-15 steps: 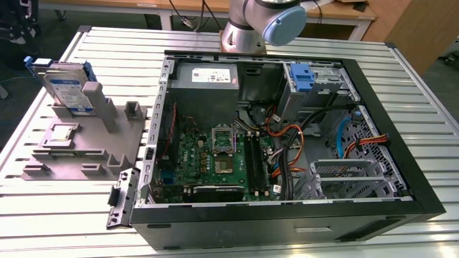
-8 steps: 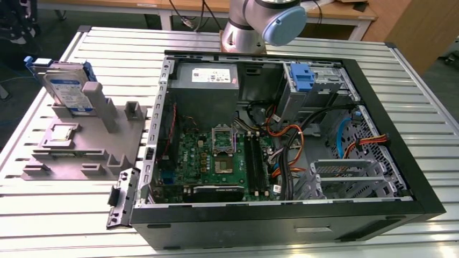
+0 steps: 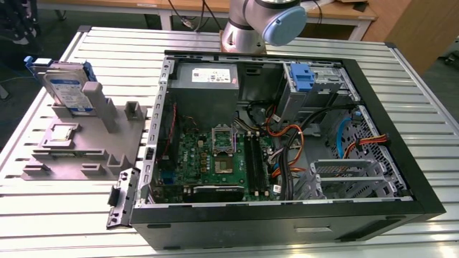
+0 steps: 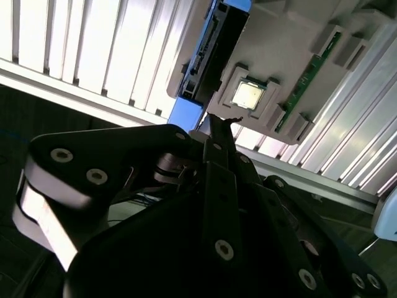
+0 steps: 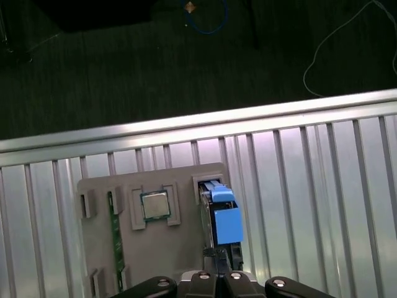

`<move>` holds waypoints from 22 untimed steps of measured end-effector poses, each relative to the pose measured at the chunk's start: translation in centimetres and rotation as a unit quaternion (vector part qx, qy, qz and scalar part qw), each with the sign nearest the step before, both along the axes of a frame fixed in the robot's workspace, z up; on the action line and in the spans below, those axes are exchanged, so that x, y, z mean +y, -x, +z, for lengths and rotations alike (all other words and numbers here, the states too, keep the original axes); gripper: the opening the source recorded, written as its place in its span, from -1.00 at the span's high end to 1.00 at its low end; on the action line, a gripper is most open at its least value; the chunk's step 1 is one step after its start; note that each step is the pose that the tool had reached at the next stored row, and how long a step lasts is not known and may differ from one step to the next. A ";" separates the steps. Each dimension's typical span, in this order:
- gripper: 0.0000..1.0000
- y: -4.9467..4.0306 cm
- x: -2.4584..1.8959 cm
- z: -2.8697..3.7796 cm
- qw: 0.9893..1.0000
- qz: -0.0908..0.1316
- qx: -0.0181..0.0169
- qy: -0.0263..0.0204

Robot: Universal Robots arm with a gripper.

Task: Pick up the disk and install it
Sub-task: 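Pick up the disk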

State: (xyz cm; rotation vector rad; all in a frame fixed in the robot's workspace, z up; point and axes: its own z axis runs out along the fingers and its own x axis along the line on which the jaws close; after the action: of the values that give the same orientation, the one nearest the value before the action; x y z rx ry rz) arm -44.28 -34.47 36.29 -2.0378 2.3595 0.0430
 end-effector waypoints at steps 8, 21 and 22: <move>0.80 0.33 0.24 -0.25 1.000 0.005 0.000 -0.003; 0.54 0.37 0.24 -0.27 1.000 0.005 0.000 -0.003; 0.41 0.37 0.24 -0.27 1.000 0.005 0.000 -0.003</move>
State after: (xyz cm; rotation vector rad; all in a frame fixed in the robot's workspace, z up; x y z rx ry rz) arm -44.65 -34.22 36.02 -2.0484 2.3461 0.0491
